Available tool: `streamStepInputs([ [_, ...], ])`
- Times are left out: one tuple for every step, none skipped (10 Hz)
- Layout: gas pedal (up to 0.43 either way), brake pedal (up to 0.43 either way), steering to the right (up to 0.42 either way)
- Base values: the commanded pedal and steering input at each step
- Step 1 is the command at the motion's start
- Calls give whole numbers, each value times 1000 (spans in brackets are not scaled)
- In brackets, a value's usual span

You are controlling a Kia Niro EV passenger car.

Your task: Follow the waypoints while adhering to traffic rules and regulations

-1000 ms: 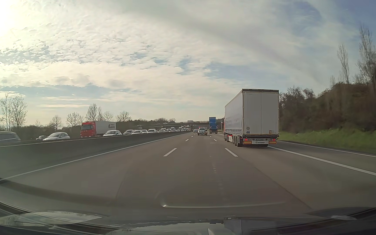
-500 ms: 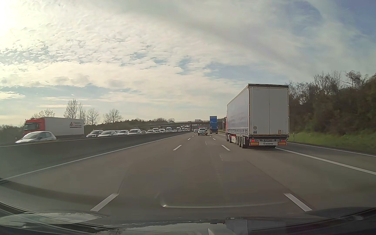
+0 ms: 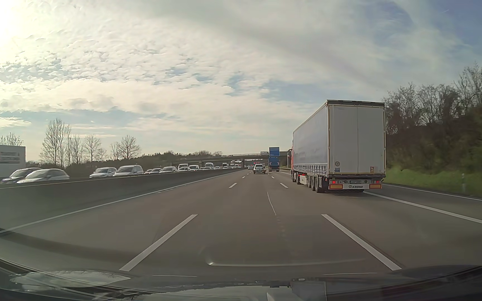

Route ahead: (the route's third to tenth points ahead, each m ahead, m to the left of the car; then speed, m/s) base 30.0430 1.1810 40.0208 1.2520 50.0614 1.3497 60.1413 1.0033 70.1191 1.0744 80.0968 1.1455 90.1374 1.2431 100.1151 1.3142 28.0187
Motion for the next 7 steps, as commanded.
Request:
streamStepInputs([
  [177, 0, -1],
  [177, 0, -1],
  [177, 0, -1],
  [177, 0, -1],
  [177, 0, -1],
  [177, 0, -1],
  [177, 0, -1],
])
